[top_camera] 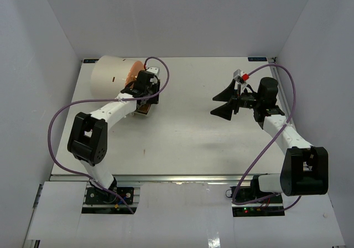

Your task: Organize the makeup

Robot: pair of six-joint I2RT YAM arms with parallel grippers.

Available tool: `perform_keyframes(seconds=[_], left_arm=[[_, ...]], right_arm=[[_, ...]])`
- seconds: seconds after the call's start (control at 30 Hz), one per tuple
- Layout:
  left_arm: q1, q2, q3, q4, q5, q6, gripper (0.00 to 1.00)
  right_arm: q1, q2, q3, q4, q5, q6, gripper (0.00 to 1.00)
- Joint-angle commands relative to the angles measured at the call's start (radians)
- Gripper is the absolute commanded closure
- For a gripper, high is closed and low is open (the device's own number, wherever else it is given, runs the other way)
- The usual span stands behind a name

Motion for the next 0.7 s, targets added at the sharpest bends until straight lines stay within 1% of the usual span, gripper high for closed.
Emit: perform_keyframes(seconds=[0.0, 0.07, 0.2, 0.33, 0.47, 0.53, 0.6, 0.67], left_arm=[[0.011, -0.010, 0.038, -0.014, -0.005, 0.003, 0.48], [0.011, -0.031, 0.039, -0.012, 0.028, 0.004, 0.48], [0.008, -0.089, 0.030, 0.013, 0.210, 0.016, 0.49], [-0.004, -0.141, 0.006, 0.047, 0.285, 0.013, 0.51], [-0.031, -0.127, -0.002, 0.052, 0.322, 0.001, 0.59], [-0.040, -0.097, -0.005, 0.051, 0.317, -0.011, 0.66], [-0.048, -0.051, -0.005, 0.051, 0.303, -0.019, 0.72], [-0.071, 0.002, -0.003, 0.052, 0.258, -0.029, 0.78]], right_arm=[[-0.011, -0.010, 0.005, 0.027, -0.028, 0.008, 0.07], [-0.013, -0.010, 0.004, 0.028, -0.029, 0.007, 0.07], [-0.013, -0.009, 0.003, 0.029, -0.029, 0.007, 0.06], [-0.014, -0.007, 0.001, 0.029, -0.028, 0.005, 0.06], [-0.017, -0.005, 0.001, 0.029, -0.026, 0.005, 0.06], [-0.020, -0.005, 0.002, 0.028, -0.024, 0.004, 0.06], [-0.027, -0.007, 0.001, 0.026, -0.024, 0.000, 0.06], [-0.035, -0.010, 0.001, 0.025, -0.024, -0.001, 0.06]])
